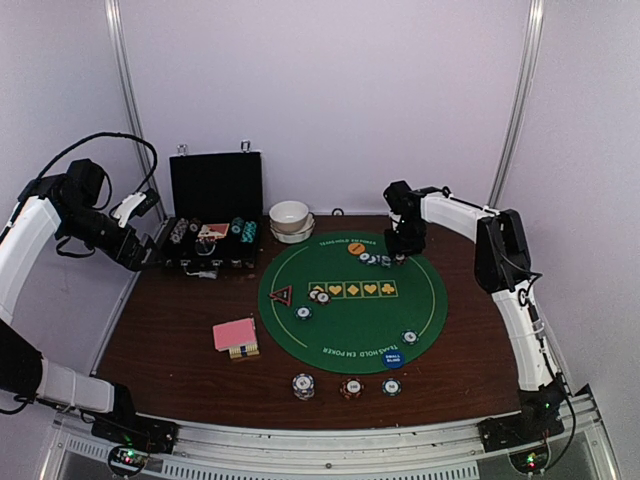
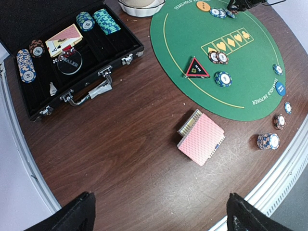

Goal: Distribute texas hold em gaming equipment

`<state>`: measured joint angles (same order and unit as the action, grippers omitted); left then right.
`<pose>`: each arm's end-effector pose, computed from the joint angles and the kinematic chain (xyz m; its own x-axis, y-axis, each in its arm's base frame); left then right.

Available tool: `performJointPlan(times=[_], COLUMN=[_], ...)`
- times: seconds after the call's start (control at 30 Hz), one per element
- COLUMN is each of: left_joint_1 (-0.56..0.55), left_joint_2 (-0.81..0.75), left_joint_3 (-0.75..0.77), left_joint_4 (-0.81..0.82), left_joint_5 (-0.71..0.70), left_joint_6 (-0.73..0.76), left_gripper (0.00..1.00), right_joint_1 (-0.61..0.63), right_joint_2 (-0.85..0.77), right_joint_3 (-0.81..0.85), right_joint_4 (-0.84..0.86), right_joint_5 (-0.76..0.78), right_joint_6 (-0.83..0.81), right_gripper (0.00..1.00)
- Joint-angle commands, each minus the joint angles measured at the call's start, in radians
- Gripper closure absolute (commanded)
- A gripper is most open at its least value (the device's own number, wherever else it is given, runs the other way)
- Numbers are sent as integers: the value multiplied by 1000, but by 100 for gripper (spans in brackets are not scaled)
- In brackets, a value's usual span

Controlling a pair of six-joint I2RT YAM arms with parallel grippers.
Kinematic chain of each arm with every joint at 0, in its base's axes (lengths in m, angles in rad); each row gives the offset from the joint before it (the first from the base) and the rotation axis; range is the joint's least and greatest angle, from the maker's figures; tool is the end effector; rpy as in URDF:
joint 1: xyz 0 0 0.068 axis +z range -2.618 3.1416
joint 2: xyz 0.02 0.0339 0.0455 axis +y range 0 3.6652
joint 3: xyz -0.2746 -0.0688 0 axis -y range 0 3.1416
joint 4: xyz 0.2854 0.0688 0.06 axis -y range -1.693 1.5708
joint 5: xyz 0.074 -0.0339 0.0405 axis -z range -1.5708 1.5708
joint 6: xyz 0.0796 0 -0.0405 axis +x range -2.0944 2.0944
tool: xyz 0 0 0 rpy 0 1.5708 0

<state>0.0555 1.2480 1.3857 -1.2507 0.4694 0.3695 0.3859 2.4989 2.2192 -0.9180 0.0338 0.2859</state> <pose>0.2730 -0.0209 0.3425 -0.7810 0.2792 -0.5587 0.4635 0.8587 -0.2188 0.5445 0.2183 0.1140 -0.9306 -0.0738 -0.3586 -0.1067 0.9916 0.0726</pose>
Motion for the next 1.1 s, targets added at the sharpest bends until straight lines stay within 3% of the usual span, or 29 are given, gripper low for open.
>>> performJointPlan(times=[0.0,0.17,0.4,0.57,0.7,0.83,1.07], left_joint_1=[7,7,7,7,7,7,7], left_joint_2=[-16,-18,-24,-26,-25,-28,-28], left_joint_3=[10,15,10,20,20,7,6], left_joint_4=[4,5,5,3,0,0,0], left_joint_5=[15,16,12,11,14,7,6], left_joint_6=[10,9,8,7,6,12,20], left_gripper=[2,2,2,2,3,2,2], right_joint_1=[2,2,3,40,135,305,610], right_joint_2=[-3,-20,-133,-284,-438,-589,-699], right_joint_3=[31,52,39,-94,-305,-552,-800], right_joint_4=[-7,-29,-44,-13,40,104,76], right_joint_5=[-31,-15,18,19,25,27,-14], right_joint_6=[2,-5,-22,-14,-19,-23,10], right_gripper=[48,36,37,39,36,31,22])
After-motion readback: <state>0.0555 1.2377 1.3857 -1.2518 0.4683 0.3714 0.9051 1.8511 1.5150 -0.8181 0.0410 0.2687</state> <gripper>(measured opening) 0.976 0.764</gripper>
